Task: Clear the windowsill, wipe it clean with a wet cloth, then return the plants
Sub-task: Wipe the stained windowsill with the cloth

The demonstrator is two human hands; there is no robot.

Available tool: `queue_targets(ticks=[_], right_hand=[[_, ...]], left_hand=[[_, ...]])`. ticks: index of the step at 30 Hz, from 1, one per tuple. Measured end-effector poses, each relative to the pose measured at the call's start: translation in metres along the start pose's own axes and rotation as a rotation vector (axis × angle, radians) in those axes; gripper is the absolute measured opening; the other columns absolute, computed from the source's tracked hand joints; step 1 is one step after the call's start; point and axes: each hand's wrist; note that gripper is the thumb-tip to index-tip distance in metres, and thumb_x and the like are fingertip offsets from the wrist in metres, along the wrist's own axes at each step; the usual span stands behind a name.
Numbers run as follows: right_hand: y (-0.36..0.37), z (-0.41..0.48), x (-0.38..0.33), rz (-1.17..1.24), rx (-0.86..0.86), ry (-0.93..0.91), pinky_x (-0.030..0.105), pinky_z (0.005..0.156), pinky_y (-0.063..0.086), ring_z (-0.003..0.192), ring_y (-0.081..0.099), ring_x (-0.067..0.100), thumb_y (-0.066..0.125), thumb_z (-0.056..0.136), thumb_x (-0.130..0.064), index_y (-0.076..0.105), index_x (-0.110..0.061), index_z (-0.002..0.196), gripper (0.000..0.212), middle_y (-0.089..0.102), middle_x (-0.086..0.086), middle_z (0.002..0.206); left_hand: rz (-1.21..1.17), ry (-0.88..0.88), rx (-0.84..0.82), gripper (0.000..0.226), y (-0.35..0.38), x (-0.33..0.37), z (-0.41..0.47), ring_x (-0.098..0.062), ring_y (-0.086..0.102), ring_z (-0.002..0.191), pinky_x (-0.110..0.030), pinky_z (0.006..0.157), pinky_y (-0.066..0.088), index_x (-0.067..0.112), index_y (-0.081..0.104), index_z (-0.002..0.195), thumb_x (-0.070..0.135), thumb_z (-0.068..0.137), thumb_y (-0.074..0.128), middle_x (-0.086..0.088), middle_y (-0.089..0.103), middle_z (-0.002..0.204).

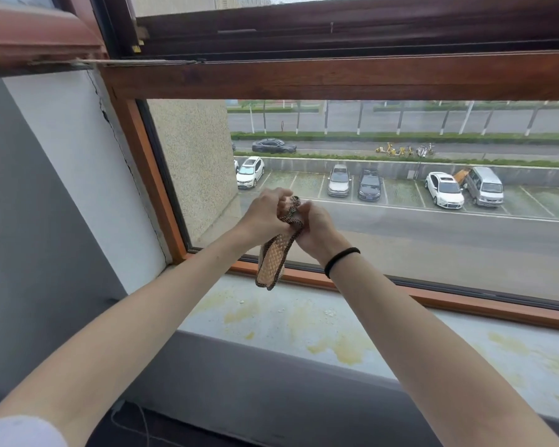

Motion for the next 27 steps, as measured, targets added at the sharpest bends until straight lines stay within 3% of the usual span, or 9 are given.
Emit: queue_targets(ticks=[3,6,10,13,16,19,22,24,27], right_hand=[[-0.003,-0.002,-0.003,0.104,-0.005,0.029,0.02,0.043,0.047,0.047,0.057,0.019,0.025,0.095,-0.009,0.051,-0.003,0.08,0.03,0.059,0.012,0.061],[-0.004,-0.005,-0.005,0.228,-0.05,0.051,0.023,0.052,0.052,0.054,0.064,0.02,0.026,0.098,-0.018,0.057,-0.003,0.085,0.037,0.067,0.011,0.064],[-0.003,-0.013,-0.003,0.104,-0.08,0.052,0.025,0.052,0.056,0.054,0.065,0.018,0.054,0.094,-0.016,0.059,-0.004,0.081,0.018,0.065,0.011,0.071],[-0.005,-0.011,-0.002,0.07,-0.018,0.062,0.029,0.051,0.056,0.05,0.063,0.022,0.045,0.086,0.001,0.055,-0.003,0.078,0.013,0.061,0.014,0.072],[-0.011,-0.013,-0.006,0.162,-0.059,0.079,0.032,0.062,0.057,0.064,0.062,0.028,0.035,0.063,0.001,0.055,-0.002,0.072,0.022,0.063,0.016,0.068],[-0.012,-0.019,-0.012,0.162,-0.061,0.115,0.031,0.06,0.055,0.069,0.056,0.028,0.032,0.058,0.003,0.05,-0.001,0.071,0.023,0.06,0.014,0.061],[-0.008,-0.018,-0.015,-0.005,0.011,0.133,0.027,0.055,0.052,0.054,0.057,0.023,0.034,0.073,0.005,0.046,-0.005,0.067,0.017,0.055,0.011,0.051],[-0.007,-0.012,-0.013,-0.1,0.055,0.159,0.028,0.057,0.05,0.052,0.055,0.02,0.03,0.089,0.002,0.047,-0.005,0.066,0.03,0.053,0.009,0.051],[-0.006,-0.012,-0.011,-0.146,0.1,0.186,0.026,0.062,0.046,0.056,0.049,0.017,0.033,0.088,0.005,0.045,-0.006,0.068,0.027,0.049,0.008,0.059]], left_hand=[[0.075,-0.013,0.182,0.039,0.003,-0.002,-0.002,-0.02,0.054,0.101,-0.021,0.09,0.045,0.005,0.06,0.114,0.004,0.076,0.073,-0.012,0.049,0.112],[0.167,0.032,0.163,0.026,0.004,-0.001,-0.003,-0.024,0.056,0.095,-0.031,0.086,0.048,0.004,0.064,0.106,0.01,0.082,0.068,-0.01,0.051,0.102],[0.193,0.069,0.118,0.016,0.004,0.0,-0.006,-0.022,0.054,0.082,-0.033,0.073,0.045,0.005,0.065,0.091,0.017,0.081,0.068,-0.008,0.058,0.087],[0.001,-0.032,0.168,0.003,0.001,-0.001,-0.008,-0.01,0.051,0.062,-0.014,0.056,0.039,0.004,0.065,0.082,0.006,0.082,0.062,0.0,0.056,0.069],[-0.422,-0.334,0.21,0.012,-0.004,-0.008,-0.003,-0.01,0.051,0.058,-0.021,0.055,0.042,0.007,0.061,0.076,0.002,0.086,0.058,-0.001,0.056,0.067],[-0.972,-0.62,0.287,0.03,-0.015,-0.013,0.0,-0.013,0.06,0.052,-0.023,0.048,0.051,-0.002,0.057,0.119,-0.004,0.089,0.055,-0.015,0.066,0.09],[-1.149,-0.743,0.317,0.048,-0.025,-0.018,0.002,-0.013,0.055,0.043,-0.022,0.066,0.054,-0.002,0.036,0.141,-0.005,0.094,0.045,-0.012,0.063,0.11],[-1.174,-0.771,0.322,0.036,-0.03,-0.019,0.002,-0.014,0.051,0.042,-0.018,0.058,0.052,-0.006,0.046,0.13,-0.007,0.094,0.041,-0.008,0.059,0.089],[-1.159,-0.789,0.252,0.014,-0.033,-0.019,0.004,-0.014,0.056,0.057,-0.02,0.054,0.05,0.004,0.058,0.081,-0.007,0.089,0.052,-0.009,0.052,0.076]])
Point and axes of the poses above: each hand's wrist, its own z-axis towards the middle knuckle, its own y-axis out of the palm, x = y × z
